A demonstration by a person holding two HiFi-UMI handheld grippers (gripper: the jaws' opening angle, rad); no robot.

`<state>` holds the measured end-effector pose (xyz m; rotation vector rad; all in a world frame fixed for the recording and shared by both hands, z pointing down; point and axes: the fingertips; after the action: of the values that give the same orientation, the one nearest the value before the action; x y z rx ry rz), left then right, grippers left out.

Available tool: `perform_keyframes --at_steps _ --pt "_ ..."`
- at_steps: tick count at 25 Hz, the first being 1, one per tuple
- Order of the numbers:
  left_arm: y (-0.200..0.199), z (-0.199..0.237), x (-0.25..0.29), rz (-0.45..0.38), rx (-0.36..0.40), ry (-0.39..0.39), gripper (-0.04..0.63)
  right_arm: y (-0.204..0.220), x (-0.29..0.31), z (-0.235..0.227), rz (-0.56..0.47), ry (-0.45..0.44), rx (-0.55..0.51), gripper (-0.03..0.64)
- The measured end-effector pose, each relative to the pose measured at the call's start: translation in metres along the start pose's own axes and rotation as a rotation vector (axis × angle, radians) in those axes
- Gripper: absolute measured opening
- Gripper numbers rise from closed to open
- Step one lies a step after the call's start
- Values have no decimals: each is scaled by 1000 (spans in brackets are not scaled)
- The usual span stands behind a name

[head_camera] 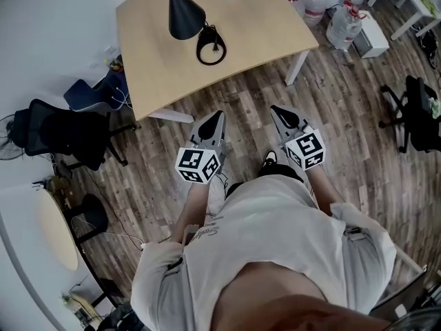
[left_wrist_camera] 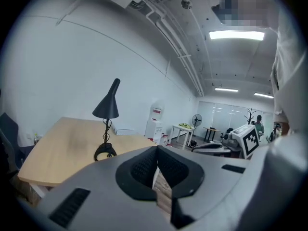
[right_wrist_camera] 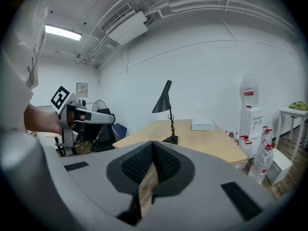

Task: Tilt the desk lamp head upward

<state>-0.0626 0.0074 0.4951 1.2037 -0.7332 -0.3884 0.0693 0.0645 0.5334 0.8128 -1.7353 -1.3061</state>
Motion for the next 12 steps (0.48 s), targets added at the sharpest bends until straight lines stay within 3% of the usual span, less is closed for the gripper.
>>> perform_keyframes --at_steps 6,12 --pt "-25 23 38 -14 -2 -75 14 -15 35 -46 9 -66 -27 -5" --pt "-31 55 66 19 20 -85 14 0 60 -72 52 -53 32 -5"
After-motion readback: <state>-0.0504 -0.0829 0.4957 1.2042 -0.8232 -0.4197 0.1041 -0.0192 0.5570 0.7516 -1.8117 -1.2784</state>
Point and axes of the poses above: the fingertips, and each gripper's own axes: x forward along the fingers, z to its left, y out of its underside, and after that the axes turned 11 degrees about -y, right-handed
